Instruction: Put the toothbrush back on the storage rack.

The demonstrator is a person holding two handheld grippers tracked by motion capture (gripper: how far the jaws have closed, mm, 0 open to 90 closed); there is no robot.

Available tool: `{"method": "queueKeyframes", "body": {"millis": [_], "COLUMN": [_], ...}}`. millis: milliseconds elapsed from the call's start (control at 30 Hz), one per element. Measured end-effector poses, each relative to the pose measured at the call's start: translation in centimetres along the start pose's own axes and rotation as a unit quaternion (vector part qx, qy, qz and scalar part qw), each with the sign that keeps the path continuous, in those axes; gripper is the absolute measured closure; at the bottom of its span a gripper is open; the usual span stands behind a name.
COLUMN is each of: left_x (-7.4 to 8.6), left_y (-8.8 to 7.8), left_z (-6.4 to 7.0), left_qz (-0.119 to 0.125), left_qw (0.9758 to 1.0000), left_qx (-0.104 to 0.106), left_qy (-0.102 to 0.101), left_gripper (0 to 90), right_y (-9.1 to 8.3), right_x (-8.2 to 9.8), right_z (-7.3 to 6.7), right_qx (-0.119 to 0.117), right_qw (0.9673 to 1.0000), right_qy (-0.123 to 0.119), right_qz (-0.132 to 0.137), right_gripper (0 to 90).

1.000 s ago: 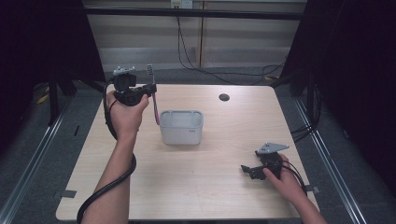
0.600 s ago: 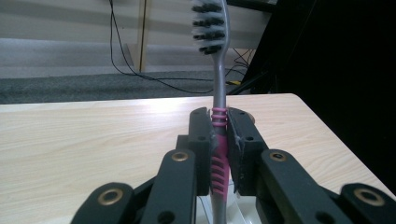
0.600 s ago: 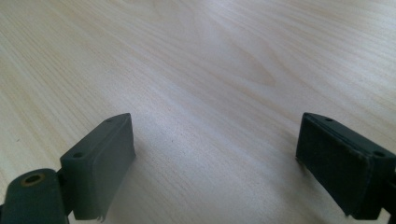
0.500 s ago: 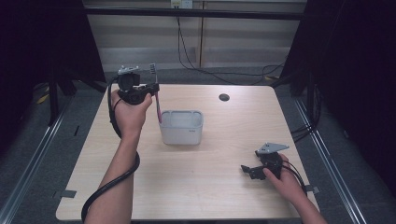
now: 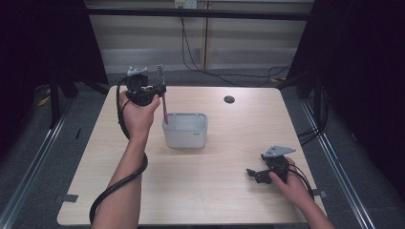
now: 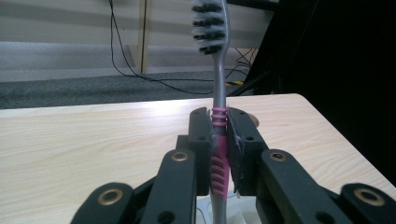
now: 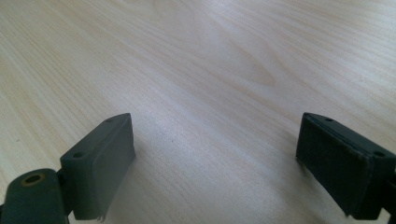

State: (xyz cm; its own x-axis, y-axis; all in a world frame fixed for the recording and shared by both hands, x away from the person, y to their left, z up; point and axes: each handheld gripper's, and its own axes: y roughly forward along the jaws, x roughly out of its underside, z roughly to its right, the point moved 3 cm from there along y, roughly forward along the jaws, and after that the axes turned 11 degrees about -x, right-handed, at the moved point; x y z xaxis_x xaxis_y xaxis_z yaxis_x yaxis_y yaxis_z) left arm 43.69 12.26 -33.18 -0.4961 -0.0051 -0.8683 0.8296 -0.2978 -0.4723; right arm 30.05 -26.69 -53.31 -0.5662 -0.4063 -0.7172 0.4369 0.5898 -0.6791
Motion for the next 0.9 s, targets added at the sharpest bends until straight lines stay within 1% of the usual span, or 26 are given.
{"method": "queueKeyframes", "body": {"millis": [67, 133, 300, 500, 733, 900], "left_x": [0.1, 0.1, 0.4, 0.8, 0.8, 1.0], "left_y": [0.1, 0.3, 0.7, 1.1, 1.3, 1.7], "left_z": [-0.1, -0.1, -0.4, -0.5, -0.5, -0.6], "left_qz": [0.001, 0.001, 0.0, -0.001, 0.003, 0.001], "left_qw": [1.0, 1.0, 1.0, 1.0, 1.0, 0.9999], "left_qx": [-0.003, 0.0, -0.005, -0.006, -0.009, -0.012], "left_qy": [0.003, -0.001, 0.001, -0.003, 0.0, 0.001], "left_gripper": [81.1, 81.0, 81.0, 81.0, 81.0, 81.0], "right_y": [0.0, 0.0, 0.0, 0.0, 0.0, 0.0], "right_x": [0.0, 0.0, 0.0, 0.0, 0.0, 0.0], "right_z": [0.0, 0.0, 0.0, 0.0, 0.0, 0.0], "right_qx": [0.0, 0.0, 0.0, 0.0, 0.0, 0.0], "right_qw": [1.0, 1.0, 1.0, 1.0, 1.0, 1.0], "right_qy": [0.0, 0.001, 0.0, 0.0, 0.0, 0.0], "right_qz": [0.0, 0.0, 0.0, 0.0, 0.0, 0.0], "right_gripper": [10.9, 10.9, 10.9, 10.9, 10.9, 10.9]}}
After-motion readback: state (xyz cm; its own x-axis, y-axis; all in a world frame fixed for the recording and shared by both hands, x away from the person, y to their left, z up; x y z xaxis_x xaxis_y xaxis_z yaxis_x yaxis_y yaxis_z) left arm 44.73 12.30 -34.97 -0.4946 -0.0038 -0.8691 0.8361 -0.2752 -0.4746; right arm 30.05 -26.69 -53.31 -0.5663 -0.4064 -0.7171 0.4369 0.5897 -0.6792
